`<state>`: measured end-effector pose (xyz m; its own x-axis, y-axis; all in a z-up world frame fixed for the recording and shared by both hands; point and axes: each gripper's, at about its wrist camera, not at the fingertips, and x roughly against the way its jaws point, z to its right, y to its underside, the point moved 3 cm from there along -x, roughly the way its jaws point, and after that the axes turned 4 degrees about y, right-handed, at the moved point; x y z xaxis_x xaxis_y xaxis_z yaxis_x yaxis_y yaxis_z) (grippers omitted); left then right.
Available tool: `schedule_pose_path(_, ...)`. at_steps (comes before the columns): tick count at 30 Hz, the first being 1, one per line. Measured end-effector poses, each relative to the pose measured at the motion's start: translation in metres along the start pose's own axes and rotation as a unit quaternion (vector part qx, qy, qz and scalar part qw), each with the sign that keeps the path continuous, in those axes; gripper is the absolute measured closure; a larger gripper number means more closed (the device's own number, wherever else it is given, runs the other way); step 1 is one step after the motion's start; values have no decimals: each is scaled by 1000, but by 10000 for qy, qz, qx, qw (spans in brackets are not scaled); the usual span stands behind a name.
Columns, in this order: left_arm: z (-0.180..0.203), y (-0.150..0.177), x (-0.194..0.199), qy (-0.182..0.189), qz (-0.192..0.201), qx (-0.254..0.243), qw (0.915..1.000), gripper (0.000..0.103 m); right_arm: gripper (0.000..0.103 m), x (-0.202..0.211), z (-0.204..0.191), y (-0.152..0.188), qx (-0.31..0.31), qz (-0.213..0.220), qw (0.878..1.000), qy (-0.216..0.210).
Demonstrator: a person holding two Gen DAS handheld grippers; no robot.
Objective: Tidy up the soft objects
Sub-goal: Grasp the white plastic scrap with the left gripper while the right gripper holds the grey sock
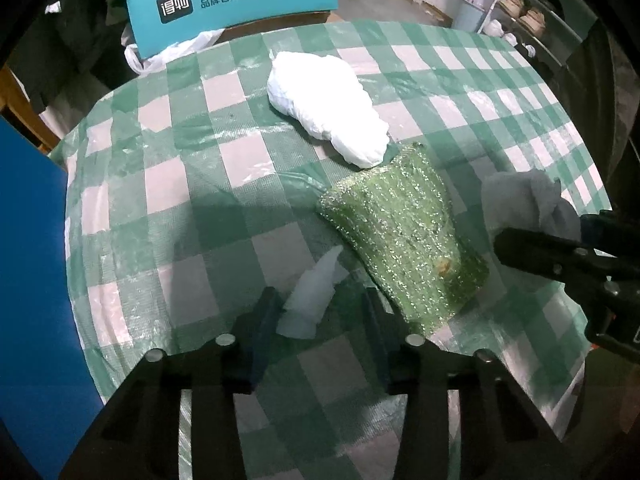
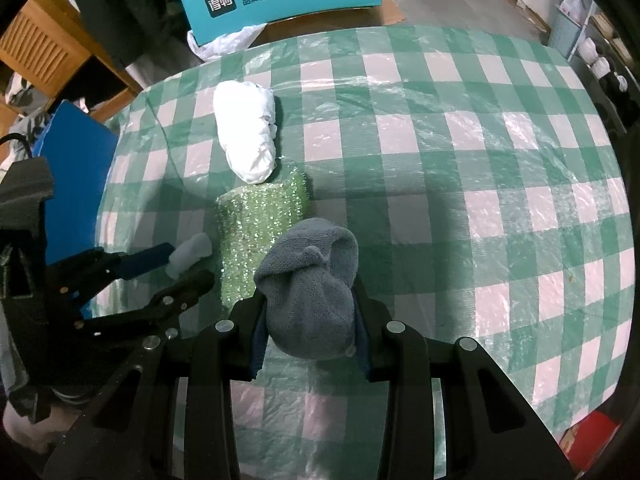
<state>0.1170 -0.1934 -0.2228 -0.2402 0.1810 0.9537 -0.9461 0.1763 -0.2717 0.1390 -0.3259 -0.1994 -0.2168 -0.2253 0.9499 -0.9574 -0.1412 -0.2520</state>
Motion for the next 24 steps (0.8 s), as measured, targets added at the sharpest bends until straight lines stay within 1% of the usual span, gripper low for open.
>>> schedule_pose_path(1, -1, -1, 0, 11, 7, -9, 10000, 67, 69, 0, 0, 0, -1, 1, 10000, -4)
schedule_pose_path(3, -3, -3, 0, 32, -2, 11, 10000, 77, 69, 1, -1, 0, 8, 5, 10000, 2)
schedule_pose_path(7, -8, -3, 0, 112, 32, 51, 9999, 82, 69, 0, -2, 1, 43, 1, 10000, 16)
schedule_pose_path(9, -6, -2, 2, 82, 35, 7, 10000, 86, 69, 1, -3, 1, 53, -3, 10000, 27)
schedule_pose_path(14, 1, -2, 17, 154, 185, -60, 9997, 86, 69, 4, -6, 1, 91, 47, 9999, 25)
schedule_pose_path(19, 1, -3, 35, 254, 359, -22, 9990, 86, 69, 12, -10, 0, 133, 143, 9998, 9)
schedule_pose_path(24, 1, -2, 48, 198, 504, 9, 9985, 86, 69, 21, -17, 0, 196, 215, 9996, 22)
